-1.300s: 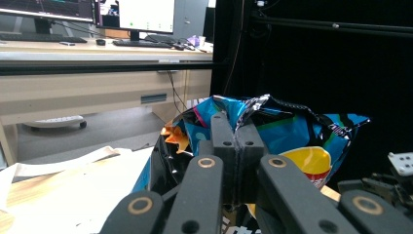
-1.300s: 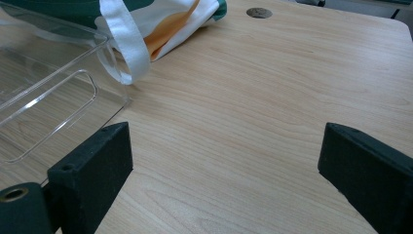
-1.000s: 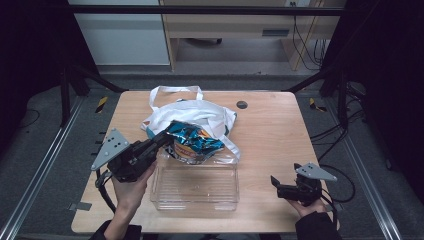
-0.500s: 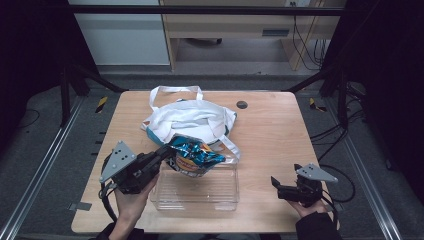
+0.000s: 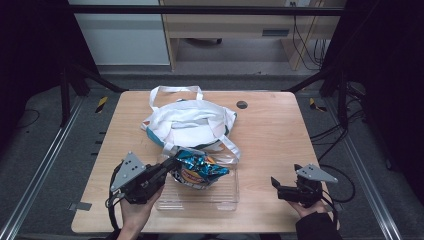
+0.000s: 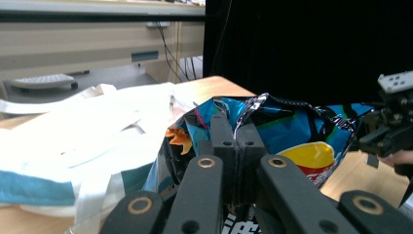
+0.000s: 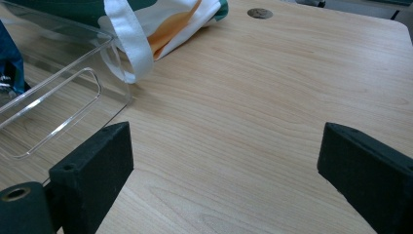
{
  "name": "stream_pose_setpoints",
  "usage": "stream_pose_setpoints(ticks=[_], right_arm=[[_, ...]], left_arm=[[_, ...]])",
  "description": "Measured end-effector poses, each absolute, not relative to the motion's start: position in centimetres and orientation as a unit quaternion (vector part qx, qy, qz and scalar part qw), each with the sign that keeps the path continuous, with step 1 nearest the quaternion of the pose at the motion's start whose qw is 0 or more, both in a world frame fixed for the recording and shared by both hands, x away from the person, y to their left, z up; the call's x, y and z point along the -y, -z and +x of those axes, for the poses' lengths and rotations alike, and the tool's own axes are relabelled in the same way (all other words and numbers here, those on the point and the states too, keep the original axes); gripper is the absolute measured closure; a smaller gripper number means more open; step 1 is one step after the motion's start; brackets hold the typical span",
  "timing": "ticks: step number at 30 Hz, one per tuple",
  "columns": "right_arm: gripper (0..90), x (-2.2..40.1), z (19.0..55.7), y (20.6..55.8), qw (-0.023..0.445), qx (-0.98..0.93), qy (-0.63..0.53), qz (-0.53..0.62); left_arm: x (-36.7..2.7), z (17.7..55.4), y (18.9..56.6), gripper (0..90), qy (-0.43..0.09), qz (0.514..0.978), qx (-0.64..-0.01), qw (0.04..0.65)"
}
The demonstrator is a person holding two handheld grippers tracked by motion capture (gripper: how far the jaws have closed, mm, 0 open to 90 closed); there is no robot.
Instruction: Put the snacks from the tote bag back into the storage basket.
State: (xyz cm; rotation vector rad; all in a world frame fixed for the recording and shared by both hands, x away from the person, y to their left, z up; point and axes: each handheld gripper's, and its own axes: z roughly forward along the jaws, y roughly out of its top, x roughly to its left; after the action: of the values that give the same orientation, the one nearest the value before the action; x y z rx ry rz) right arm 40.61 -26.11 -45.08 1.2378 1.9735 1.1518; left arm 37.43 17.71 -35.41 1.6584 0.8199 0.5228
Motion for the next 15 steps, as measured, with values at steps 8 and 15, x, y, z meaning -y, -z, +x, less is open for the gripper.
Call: stream_pose_setpoints(ticks=[8, 15], right_arm=[[6.4, 26.1, 40.7, 45.2, 0.269, -0.733, -0.426, 0.458], [6.4, 26.1, 40.7, 45.2, 0.269, -0.734, -0.425, 0.456]], left_arm=[[-17.7, 37.3, 36.9, 89.6, -0.211, 0.716, -0.361, 0.56], [-18.0, 37.7, 37.3, 89.5, -0.206, 0.71, -0.376, 0.559]])
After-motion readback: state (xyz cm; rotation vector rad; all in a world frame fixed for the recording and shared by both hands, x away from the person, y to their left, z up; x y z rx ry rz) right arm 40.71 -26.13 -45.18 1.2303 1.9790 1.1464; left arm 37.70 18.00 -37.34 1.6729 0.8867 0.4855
